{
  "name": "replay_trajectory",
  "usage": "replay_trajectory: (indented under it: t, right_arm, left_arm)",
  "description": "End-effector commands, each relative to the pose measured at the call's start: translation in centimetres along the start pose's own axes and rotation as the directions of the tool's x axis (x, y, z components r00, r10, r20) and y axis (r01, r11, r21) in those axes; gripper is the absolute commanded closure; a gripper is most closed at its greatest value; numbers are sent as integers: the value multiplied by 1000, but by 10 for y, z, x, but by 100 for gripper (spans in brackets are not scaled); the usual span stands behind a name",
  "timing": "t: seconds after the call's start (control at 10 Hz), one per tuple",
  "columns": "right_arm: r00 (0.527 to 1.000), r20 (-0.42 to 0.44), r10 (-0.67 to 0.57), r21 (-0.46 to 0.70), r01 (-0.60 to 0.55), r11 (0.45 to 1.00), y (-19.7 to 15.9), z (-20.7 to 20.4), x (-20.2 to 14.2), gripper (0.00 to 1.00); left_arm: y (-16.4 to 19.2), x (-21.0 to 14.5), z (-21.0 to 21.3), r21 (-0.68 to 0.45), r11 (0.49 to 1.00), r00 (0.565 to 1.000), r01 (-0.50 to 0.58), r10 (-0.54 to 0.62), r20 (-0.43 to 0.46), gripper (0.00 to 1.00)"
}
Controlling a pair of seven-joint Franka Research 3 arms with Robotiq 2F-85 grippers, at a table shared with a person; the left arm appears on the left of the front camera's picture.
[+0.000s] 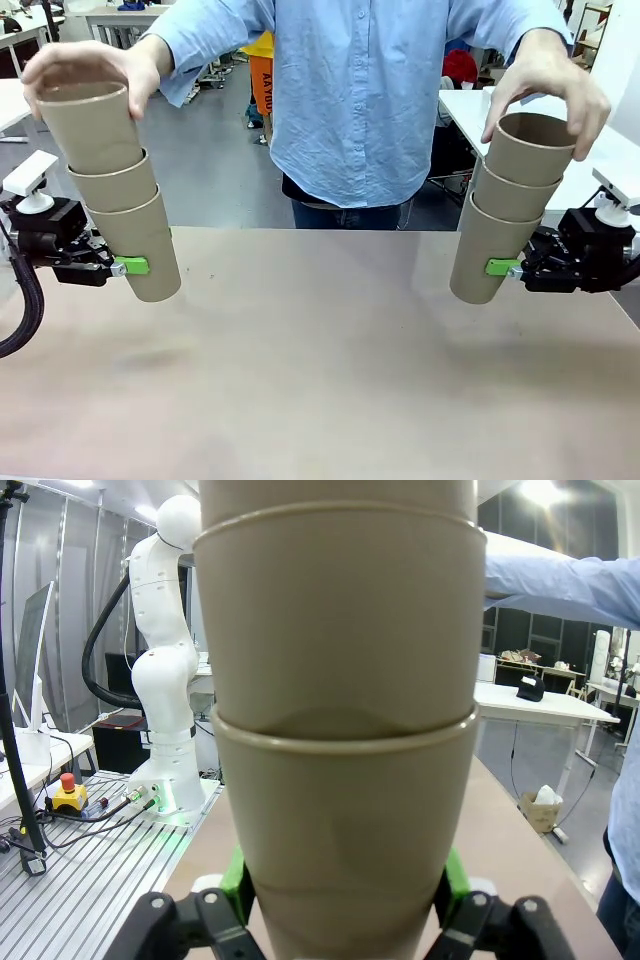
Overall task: Stack the cups and store them in the basket.
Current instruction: Place the stack of Reusable plastic cups into the Pantry Basket.
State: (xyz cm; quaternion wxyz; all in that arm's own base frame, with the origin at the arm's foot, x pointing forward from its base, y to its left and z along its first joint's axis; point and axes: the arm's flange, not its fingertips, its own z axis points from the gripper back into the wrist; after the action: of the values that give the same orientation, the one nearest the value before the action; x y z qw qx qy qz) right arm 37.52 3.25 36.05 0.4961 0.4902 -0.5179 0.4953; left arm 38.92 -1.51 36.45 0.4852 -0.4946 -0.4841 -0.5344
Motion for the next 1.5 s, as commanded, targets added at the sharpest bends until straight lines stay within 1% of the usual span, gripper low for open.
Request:
replay_trajectory:
  t: [0.0, 1.4]
  right_arm:
    - [1000, 1, 12, -3, -12, 1000, 0, 0, 4, 15]
    - [1000, 1, 12, -3, -12, 1000, 0, 0, 4, 15]
  left_arm:
    - [0, 2, 0, -2, 1000, 1000, 4, -4, 3, 15]
    - [0, 2, 0, -2, 1000, 1000, 4, -4, 3, 15]
